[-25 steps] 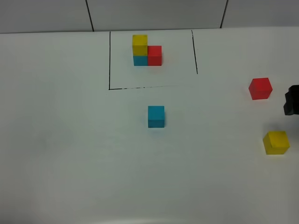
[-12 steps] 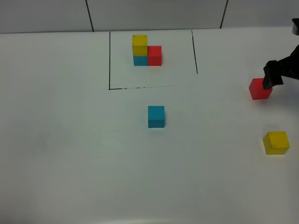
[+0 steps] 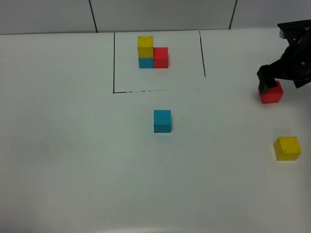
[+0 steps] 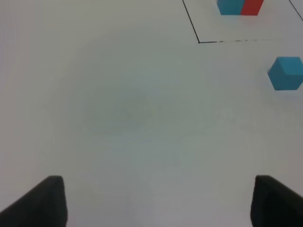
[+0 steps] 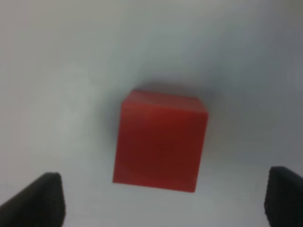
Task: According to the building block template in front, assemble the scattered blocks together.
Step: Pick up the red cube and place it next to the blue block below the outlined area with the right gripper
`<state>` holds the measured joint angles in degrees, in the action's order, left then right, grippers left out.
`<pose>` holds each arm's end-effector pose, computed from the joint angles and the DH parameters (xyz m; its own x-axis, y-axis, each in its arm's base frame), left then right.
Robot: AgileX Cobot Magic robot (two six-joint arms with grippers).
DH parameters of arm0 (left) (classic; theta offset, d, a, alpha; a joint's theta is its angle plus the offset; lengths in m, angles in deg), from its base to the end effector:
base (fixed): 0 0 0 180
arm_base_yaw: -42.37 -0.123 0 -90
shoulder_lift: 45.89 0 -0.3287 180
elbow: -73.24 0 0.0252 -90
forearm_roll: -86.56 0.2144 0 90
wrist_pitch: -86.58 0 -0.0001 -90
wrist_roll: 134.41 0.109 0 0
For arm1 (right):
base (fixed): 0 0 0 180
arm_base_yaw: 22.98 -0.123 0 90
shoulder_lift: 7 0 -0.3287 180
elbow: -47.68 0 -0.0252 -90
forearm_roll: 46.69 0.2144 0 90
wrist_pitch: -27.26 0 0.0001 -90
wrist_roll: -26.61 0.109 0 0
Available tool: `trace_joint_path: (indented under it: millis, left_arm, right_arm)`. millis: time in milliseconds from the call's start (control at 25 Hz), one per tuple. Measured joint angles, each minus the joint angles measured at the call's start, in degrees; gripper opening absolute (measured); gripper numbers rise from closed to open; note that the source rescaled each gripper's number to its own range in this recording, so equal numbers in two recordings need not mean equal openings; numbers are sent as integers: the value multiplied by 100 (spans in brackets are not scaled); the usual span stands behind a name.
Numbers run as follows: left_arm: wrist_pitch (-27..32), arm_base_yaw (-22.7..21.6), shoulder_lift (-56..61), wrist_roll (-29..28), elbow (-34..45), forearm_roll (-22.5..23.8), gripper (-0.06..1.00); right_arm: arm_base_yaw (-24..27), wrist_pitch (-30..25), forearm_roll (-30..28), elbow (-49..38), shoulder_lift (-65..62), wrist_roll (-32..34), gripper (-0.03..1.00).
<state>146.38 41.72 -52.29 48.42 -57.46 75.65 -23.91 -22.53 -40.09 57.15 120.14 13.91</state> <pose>-0.0662 -0.0186 0.2557 -0.4293 -0.0515 -0.9017 0.1168 0.9868 -0.1120 0.4237 0.0165 0.2019 -0.9596 -0.1616 -0.2305 -0.1781 0.9826 0.0524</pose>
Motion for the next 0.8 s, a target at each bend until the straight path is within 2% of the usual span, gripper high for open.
trace_joint_path:
  millis: [400,520,640,720,800]
  left_arm:
    - [0,0,0,5,0,0,96]
    - [0,0,0,5,0,0,96]
    - [0,0,0,5,0,0,96]
    - [0,0,0,5,0,0,96]
    - [0,0,0,5,0,0,96]
  right_arm:
    - [-53,385,-11,71,440,36,77]
    - [-53,444,-17,76,475,100,71]
    - [-53,454,-36,76,540,232,53]
    - [-53,454,-78,76,540,247,31]
    - [-53,440,-78,76,540,168,0]
